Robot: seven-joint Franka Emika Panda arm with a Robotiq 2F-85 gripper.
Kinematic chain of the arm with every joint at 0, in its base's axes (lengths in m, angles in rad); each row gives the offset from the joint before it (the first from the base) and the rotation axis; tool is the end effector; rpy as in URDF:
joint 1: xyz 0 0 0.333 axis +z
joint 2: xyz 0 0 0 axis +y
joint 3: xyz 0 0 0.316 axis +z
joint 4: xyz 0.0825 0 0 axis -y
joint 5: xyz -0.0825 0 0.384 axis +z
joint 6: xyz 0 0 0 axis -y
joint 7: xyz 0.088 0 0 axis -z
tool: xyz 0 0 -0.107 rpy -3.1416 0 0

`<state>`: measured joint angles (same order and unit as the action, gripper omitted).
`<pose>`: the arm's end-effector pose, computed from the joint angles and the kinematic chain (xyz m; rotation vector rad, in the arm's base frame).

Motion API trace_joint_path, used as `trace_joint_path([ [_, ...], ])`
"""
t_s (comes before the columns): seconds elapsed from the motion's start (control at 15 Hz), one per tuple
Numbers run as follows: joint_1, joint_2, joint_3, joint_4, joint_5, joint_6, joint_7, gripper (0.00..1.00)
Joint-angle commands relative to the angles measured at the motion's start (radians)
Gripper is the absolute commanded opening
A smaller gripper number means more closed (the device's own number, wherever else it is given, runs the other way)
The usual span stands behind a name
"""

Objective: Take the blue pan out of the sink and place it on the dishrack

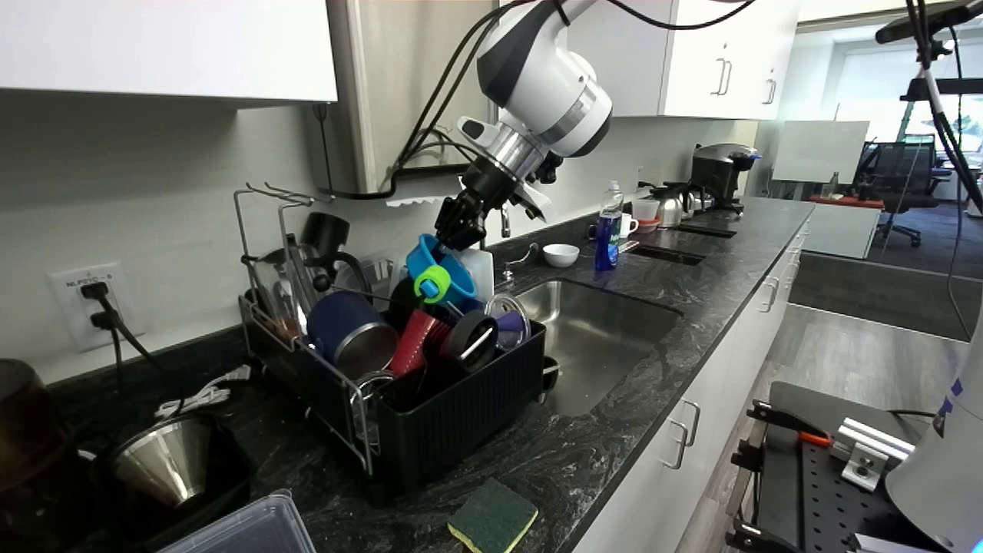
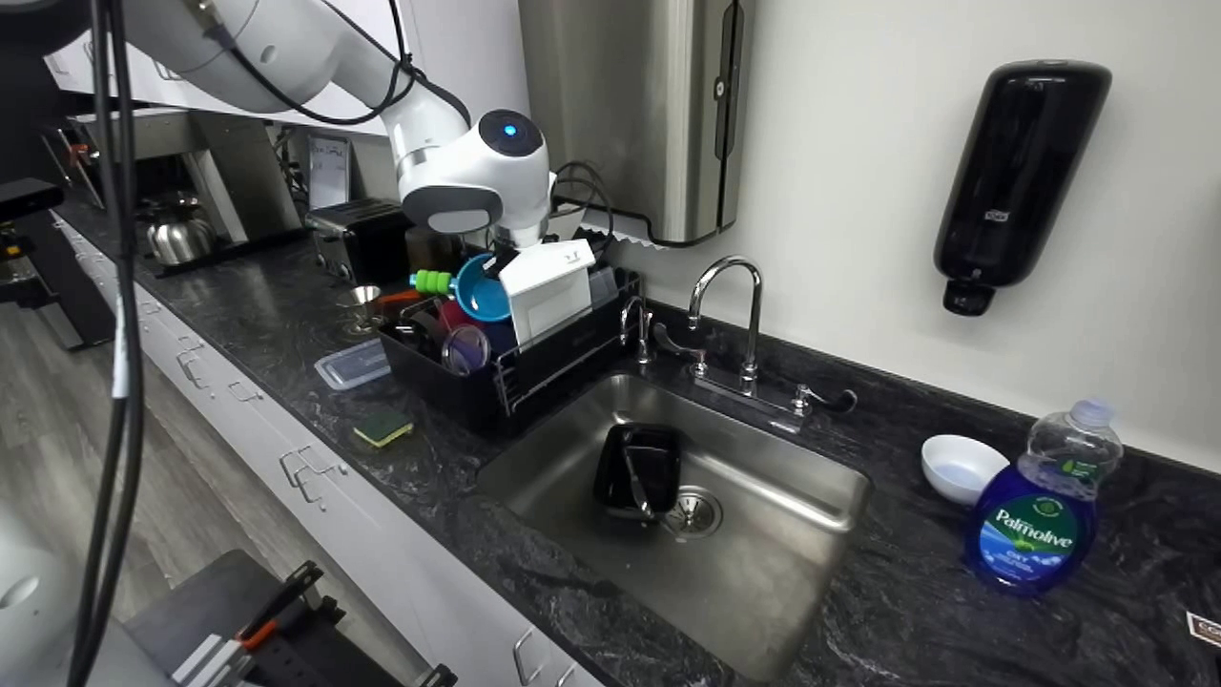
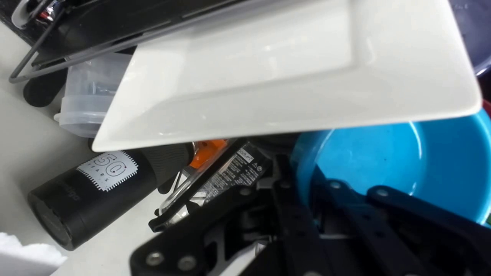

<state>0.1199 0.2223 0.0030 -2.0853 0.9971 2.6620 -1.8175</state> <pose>0.5992 0.0497 0.3466 -2.3993 -1.4950 -0.9629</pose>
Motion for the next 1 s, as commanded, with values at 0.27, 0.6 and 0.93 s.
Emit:
trace_joint_path([
  [0.27, 0.003, -0.016, -0.005, -0.023, -0.031, -0.015, 0.014, 0.36],
  [0.6, 0.007, -0.031, -0.005, -0.052, -0.066, -0.026, 0.024, 0.71],
  [0.93, 0.006, -0.053, -0.004, -0.062, -0.076, -0.038, 0.025, 1.00],
])
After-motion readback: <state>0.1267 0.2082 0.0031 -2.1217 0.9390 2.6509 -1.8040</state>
